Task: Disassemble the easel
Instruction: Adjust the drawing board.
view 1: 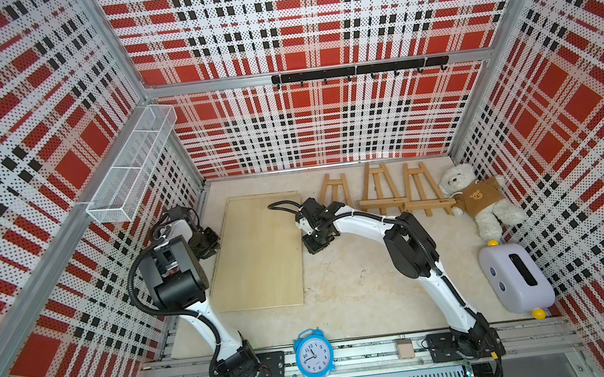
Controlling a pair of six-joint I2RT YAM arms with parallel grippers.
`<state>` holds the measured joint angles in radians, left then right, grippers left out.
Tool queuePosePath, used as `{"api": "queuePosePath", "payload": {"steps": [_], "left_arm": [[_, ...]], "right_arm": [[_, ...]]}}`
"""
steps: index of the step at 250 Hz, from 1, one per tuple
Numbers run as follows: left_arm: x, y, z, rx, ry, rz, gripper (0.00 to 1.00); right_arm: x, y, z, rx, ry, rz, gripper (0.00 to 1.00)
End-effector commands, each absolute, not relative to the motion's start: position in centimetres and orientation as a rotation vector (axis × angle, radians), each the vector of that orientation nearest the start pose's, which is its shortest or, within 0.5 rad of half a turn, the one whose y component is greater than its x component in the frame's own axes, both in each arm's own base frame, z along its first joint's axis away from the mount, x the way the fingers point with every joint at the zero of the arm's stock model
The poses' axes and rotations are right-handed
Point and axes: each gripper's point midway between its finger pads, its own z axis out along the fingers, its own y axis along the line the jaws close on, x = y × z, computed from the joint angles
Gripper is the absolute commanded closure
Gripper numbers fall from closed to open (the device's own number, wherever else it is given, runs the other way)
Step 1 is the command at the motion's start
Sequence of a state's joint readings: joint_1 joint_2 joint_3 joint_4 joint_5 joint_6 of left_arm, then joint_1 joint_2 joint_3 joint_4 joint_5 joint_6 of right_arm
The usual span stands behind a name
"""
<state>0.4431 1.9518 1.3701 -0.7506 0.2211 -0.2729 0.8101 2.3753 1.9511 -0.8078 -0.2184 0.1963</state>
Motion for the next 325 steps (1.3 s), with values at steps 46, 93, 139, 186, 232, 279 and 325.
{"api": "queuePosePath", "payload": {"steps": [46,93,139,186,232,279,325], "left_arm": [[39.6,13.5,3.9,-0.954,2.716,-0.308,0.75],[39.5,13.3,3.9,-0.952,2.72,-0.31,0.75],[39.3,13.2,3.8,-0.951,2.724,-0.31,0.75],[39.4,13.1,3.8,-0.948,2.722,-0.317,0.75],[39.5,13.0,3.8,-0.942,2.719,-0.322,0.75],[39.8,12.9,4.1,-0.932,2.715,-0.325,0.75],[40.2,12.4,4.5,-0.949,2.698,-0.334,0.75]], "right_arm": [[33.3,43.1,2.9,-1.075,2.689,0.476,0.86],[33.5,44.5,2.8,-1.11,2.67,0.489,0.86],[34.2,45.7,3.1,-1.107,2.648,0.517,0.86],[35.0,46.5,3.3,-1.09,2.625,0.524,0.85],[35.9,47.6,3.8,-1.071,2.598,0.556,0.85],[36.5,47.9,4.0,-1.053,2.586,0.556,0.84],[37.1,48.2,4.4,-1.02,2.576,0.58,0.83]]}}
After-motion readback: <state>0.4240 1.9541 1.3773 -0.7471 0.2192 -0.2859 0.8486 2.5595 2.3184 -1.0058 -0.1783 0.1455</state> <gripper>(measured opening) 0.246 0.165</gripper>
